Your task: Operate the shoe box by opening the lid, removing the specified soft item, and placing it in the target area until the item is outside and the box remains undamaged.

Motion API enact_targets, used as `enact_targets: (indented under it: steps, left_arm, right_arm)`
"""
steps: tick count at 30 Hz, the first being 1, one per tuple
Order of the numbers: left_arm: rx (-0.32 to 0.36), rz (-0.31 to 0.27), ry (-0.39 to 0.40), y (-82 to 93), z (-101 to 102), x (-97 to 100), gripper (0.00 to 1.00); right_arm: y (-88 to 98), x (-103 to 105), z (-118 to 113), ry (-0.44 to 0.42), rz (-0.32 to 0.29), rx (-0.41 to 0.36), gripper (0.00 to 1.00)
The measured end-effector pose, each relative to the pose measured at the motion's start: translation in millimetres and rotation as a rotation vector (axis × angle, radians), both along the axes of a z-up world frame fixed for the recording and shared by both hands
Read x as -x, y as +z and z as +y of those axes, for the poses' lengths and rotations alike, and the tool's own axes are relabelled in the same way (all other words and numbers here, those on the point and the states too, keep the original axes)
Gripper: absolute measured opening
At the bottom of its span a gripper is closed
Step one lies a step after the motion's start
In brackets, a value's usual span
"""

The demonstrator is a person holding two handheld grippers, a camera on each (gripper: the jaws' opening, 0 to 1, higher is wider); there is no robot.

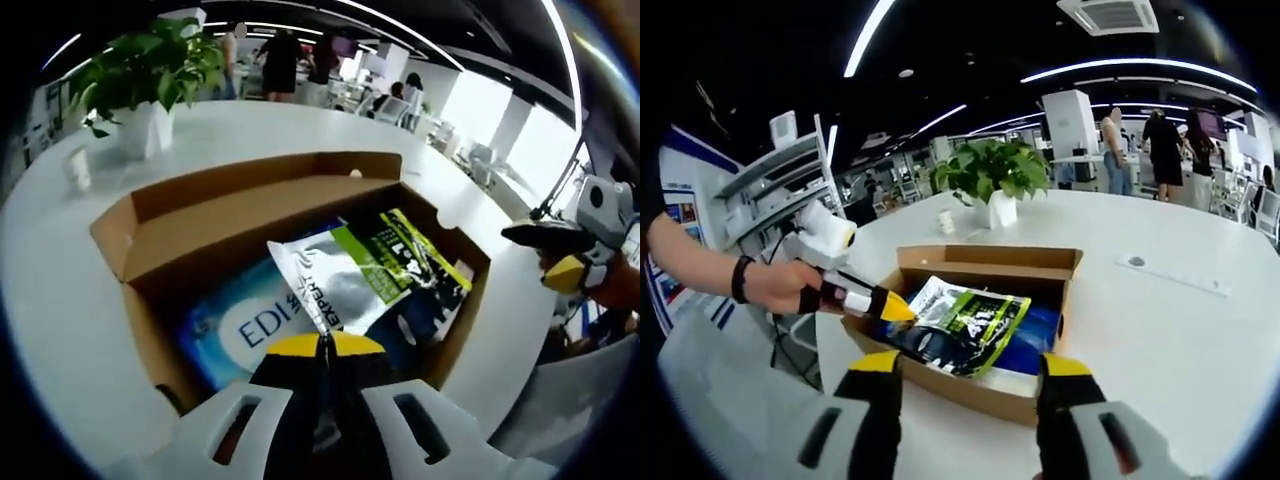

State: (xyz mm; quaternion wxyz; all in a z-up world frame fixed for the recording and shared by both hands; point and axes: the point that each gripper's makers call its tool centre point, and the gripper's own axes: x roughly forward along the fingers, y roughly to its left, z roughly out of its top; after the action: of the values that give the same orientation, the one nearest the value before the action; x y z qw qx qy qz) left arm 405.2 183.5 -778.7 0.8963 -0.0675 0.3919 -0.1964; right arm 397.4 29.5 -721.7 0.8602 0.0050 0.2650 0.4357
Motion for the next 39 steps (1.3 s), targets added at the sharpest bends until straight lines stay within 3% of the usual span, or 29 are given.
enact_targets:
  steps: [39]
  left_arm:
    - [-0.007,0.003,-0.023,-5.9,8.6,7.7,0.00]
  right_arm:
    - [-36.2,-19.8,39.7,0.047,0.100,0.019,0.50]
